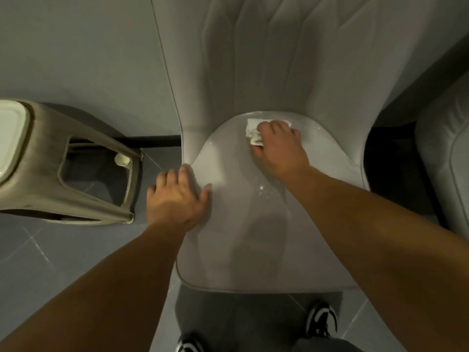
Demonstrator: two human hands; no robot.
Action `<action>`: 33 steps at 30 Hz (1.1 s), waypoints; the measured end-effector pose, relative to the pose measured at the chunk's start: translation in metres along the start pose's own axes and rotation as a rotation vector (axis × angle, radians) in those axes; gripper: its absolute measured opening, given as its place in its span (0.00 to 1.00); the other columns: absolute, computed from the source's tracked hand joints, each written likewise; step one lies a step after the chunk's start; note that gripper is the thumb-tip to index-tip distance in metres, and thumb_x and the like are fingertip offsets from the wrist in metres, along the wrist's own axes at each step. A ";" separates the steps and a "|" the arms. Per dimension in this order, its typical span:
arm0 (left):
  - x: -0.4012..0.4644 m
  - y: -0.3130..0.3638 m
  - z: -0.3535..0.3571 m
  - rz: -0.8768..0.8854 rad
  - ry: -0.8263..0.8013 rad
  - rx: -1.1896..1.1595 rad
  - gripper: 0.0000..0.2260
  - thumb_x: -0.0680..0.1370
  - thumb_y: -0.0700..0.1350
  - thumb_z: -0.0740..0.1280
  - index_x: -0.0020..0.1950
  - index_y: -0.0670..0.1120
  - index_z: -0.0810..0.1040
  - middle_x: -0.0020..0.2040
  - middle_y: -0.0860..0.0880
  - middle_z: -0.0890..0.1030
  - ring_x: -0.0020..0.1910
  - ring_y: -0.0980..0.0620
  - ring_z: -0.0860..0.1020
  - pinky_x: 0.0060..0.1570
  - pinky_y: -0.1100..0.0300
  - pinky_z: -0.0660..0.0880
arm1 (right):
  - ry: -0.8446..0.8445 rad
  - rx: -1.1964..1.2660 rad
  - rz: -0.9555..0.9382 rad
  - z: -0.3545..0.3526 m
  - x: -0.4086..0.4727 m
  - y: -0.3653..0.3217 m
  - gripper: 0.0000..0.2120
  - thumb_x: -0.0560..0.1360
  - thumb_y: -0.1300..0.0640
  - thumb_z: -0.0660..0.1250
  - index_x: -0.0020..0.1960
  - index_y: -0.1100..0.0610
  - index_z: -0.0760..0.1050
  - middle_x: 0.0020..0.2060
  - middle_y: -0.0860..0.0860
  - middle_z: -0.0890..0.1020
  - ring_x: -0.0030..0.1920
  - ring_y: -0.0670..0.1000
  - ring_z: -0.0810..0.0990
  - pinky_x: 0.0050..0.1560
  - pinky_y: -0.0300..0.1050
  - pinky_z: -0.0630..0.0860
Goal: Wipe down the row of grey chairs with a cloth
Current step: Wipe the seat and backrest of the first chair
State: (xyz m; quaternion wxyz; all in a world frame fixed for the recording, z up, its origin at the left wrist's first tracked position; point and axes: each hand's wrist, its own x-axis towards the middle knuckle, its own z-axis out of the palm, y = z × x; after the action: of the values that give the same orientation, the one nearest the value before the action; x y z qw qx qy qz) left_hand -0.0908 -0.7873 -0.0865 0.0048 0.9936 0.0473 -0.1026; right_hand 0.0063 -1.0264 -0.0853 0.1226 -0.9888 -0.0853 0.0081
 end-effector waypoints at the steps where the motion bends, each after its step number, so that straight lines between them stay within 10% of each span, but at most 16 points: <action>1: 0.008 0.001 0.004 -0.026 -0.001 -0.036 0.36 0.75 0.72 0.47 0.74 0.49 0.58 0.69 0.44 0.71 0.69 0.42 0.66 0.62 0.43 0.67 | -0.001 0.001 -0.001 0.008 0.007 0.000 0.20 0.78 0.42 0.59 0.64 0.53 0.71 0.63 0.54 0.76 0.68 0.56 0.68 0.64 0.59 0.62; 7: 0.039 0.023 0.037 -0.225 0.180 -0.391 0.27 0.76 0.66 0.58 0.66 0.47 0.63 0.58 0.41 0.77 0.58 0.40 0.74 0.55 0.45 0.73 | -0.040 -0.032 -0.062 0.053 0.039 0.001 0.40 0.69 0.22 0.52 0.73 0.45 0.63 0.73 0.49 0.64 0.75 0.54 0.57 0.71 0.73 0.50; 11: 0.059 0.025 0.058 -0.414 0.205 -0.405 0.30 0.77 0.68 0.50 0.69 0.49 0.64 0.53 0.41 0.81 0.52 0.37 0.78 0.48 0.45 0.73 | 0.080 -0.043 -0.082 0.065 0.063 0.003 0.41 0.67 0.19 0.50 0.69 0.43 0.67 0.69 0.50 0.69 0.71 0.58 0.62 0.70 0.74 0.52; 17: 0.065 0.024 0.063 -0.443 0.276 -0.405 0.24 0.79 0.68 0.46 0.46 0.50 0.66 0.31 0.52 0.66 0.35 0.46 0.69 0.38 0.52 0.65 | 0.170 -0.034 -0.083 0.072 0.070 0.002 0.37 0.67 0.20 0.51 0.66 0.42 0.69 0.64 0.48 0.71 0.68 0.58 0.65 0.69 0.73 0.55; 28: 0.060 0.021 0.071 -0.413 0.321 -0.467 0.24 0.78 0.68 0.46 0.44 0.50 0.66 0.32 0.52 0.67 0.30 0.50 0.66 0.33 0.53 0.63 | 0.087 0.167 -0.417 0.077 0.047 -0.054 0.32 0.70 0.25 0.54 0.63 0.47 0.70 0.61 0.45 0.75 0.65 0.50 0.70 0.70 0.63 0.58; 33: 0.063 0.017 0.072 -0.386 0.302 -0.464 0.25 0.78 0.69 0.44 0.46 0.50 0.66 0.34 0.51 0.70 0.36 0.46 0.73 0.36 0.51 0.69 | 0.088 -0.152 -0.441 0.066 0.062 -0.022 0.36 0.72 0.25 0.47 0.70 0.45 0.69 0.67 0.47 0.73 0.70 0.53 0.67 0.73 0.70 0.48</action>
State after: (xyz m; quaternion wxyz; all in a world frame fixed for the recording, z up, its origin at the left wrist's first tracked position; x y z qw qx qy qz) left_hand -0.0419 -0.8001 -0.1696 0.2045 0.9427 0.2567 0.0603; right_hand 0.0612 -0.9789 -0.1433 0.0502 -0.9520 -0.2940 -0.0684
